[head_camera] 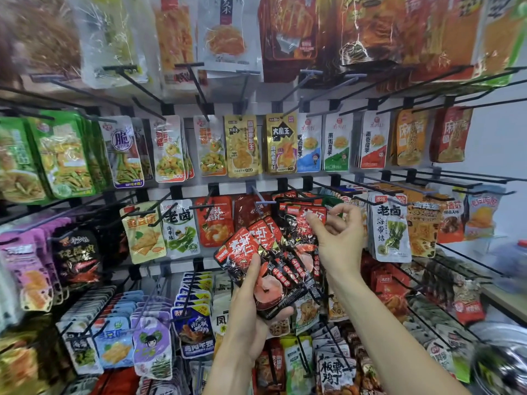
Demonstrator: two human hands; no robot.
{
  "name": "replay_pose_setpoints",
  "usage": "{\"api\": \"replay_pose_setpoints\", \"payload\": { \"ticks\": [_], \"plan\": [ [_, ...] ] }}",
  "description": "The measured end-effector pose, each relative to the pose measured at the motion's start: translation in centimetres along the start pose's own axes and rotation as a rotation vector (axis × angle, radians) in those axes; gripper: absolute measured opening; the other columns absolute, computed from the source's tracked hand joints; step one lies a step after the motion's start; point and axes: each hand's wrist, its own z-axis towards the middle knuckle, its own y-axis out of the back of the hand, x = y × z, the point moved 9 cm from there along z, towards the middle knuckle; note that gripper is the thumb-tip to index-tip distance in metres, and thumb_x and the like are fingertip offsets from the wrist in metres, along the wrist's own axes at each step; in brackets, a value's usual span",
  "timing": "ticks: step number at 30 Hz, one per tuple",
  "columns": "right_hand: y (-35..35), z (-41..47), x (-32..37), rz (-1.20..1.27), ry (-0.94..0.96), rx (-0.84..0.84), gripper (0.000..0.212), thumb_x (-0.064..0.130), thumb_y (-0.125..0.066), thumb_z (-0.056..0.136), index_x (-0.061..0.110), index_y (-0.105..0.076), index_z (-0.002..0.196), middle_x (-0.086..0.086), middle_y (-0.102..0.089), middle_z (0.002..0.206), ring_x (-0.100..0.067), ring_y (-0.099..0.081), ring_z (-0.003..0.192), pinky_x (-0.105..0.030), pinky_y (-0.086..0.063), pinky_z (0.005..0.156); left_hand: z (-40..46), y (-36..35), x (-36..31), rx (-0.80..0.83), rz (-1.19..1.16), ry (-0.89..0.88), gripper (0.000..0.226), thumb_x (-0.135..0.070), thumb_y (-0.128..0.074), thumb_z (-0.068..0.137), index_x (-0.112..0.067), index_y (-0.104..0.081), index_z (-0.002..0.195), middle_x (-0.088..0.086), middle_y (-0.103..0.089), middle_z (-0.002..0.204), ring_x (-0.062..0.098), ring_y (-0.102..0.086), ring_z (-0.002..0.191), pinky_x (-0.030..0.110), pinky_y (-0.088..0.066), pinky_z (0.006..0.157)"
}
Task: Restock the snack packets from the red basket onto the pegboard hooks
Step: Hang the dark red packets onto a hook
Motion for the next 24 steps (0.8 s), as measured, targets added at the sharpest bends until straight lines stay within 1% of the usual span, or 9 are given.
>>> {"api": "replay_pose_setpoints", "payload": {
  "ticks": [4, 7, 9, 11, 13, 15, 17, 20, 24],
  "plan": [
    [-0.1, 0.2, 0.4, -0.102, 0.090, 0.007, 0.024, 0.022, -0.082, 0.089, 0.028, -0.060, 0.094, 0.017, -0.068, 0.085, 0.003, -0.062, 0.080, -0.013, -0.046, 0.078, -0.1, -0.1, -0.4, 0.008, -0.006, -0.013, 0.071, -0.053, -0.081, 0.075, -0.008, -0.070, 0.129, 0.014, -0.066, 0.129, 0.024, -0.071, 0.098, 0.039, -0.060, 0.054],
    [-0.2, 0.4, 1.2, -0.193, 0.130, -0.004, 0.010, 0.020, -0.081, 0.090, 0.025, -0.072, 0.092, 0.008, -0.072, 0.088, -0.001, -0.059, 0.070, -0.011, -0.044, 0.064, 0.2, 0.3, -0.3, 0.001, -0.015, -0.024, 0.076, -0.053, -0.084, 0.076, -0.006, -0.068, 0.133, 0.015, -0.059, 0.140, 0.028, -0.068, 0.112, 0.043, -0.062, 0.059],
    [-0.4, 0.4, 1.6, -0.240, 0.135, -0.013, 0.006, 0.018, -0.080, 0.090, 0.022, -0.076, 0.091, 0.008, -0.073, 0.087, 0.006, -0.057, 0.065, -0.009, -0.044, 0.061, 0.4, 0.7, -0.1, 0.001, -0.024, -0.020, 0.079, -0.057, -0.085, 0.072, -0.007, -0.069, 0.130, 0.017, -0.064, 0.135, 0.031, -0.069, 0.113, 0.043, -0.062, 0.060],
    [-0.1, 0.5, 1.7, -0.262, 0.117, -0.030, 0.006, 0.020, -0.081, 0.090, 0.025, -0.077, 0.091, 0.011, -0.073, 0.086, 0.009, -0.057, 0.066, -0.013, -0.044, 0.061, 0.5, 1.0, -0.1, 0.019, -0.036, -0.018, 0.081, -0.061, -0.084, 0.068, -0.007, -0.072, 0.127, 0.016, -0.071, 0.118, 0.030, -0.070, 0.102, 0.040, -0.060, 0.059],
    [0.0, 0.7, 1.5, -0.265, 0.079, -0.028, 0.011, 0.020, -0.082, 0.089, 0.029, -0.078, 0.095, 0.010, -0.071, 0.081, 0.007, -0.054, 0.058, -0.017, -0.044, 0.058, 0.8, 1.4, -0.3, 0.045, -0.037, -0.035, 0.071, -0.062, -0.082, 0.067, -0.009, -0.079, 0.114, 0.014, -0.072, 0.106, 0.027, -0.069, 0.092, 0.038, -0.059, 0.057],
    [-0.3, 1.0, 1.3, -0.295, 0.052, -0.015, 0.022, 0.020, -0.082, 0.089, 0.029, -0.077, 0.108, 0.013, -0.068, 0.078, 0.009, -0.053, 0.051, -0.010, -0.043, 0.052, 0.9, 1.5, -0.6, 0.097, -0.015, -0.053, 0.051, -0.062, -0.078, 0.068, -0.015, -0.086, 0.086, 0.010, -0.072, 0.093, 0.023, -0.068, 0.081, 0.037, -0.059, 0.054],
    [-1.2, 1.5, 1.0, -0.364, 0.053, 0.007, 0.025, 0.020, -0.081, 0.090, 0.026, -0.076, 0.114, 0.014, -0.071, 0.088, 0.009, -0.059, 0.051, -0.007, -0.046, 0.054, 0.8, 1.2, -0.9, 0.148, -0.019, -0.070, 0.042, -0.060, -0.075, 0.070, -0.019, -0.083, 0.067, 0.006, -0.070, 0.079, 0.018, -0.067, 0.068, 0.034, -0.058, 0.049],
    [-3.1, 2.6, 0.2, -0.551, 0.092, 0.049, 0.028, 0.028, -0.077, 0.093, 0.021, -0.076, 0.120, 0.007, -0.076, 0.103, -0.006, -0.066, 0.070, -0.027, -0.054, 0.080, 0.5, 0.9, -1.3, 0.158, -0.005, -0.085, 0.042, -0.060, -0.078, 0.067, -0.018, -0.078, 0.067, 0.003, -0.066, 0.073, 0.017, -0.063, 0.065, 0.033, -0.056, 0.047],
    [-2.7, 0.6, 1.2, -0.597, 0.153, 0.005, 0.035, 0.029, -0.074, 0.095, 0.019, -0.071, 0.129, 0.003, -0.068, 0.128, -0.016, -0.062, 0.120, -0.026, -0.039, 0.103, 0.5, 0.8, -1.6, 0.149, 0.023, -0.091, 0.043, -0.057, -0.079, 0.070, -0.015, -0.073, 0.069, 0.003, -0.064, 0.072, 0.018, -0.062, 0.067, 0.034, -0.056, 0.047]
  ]
}}
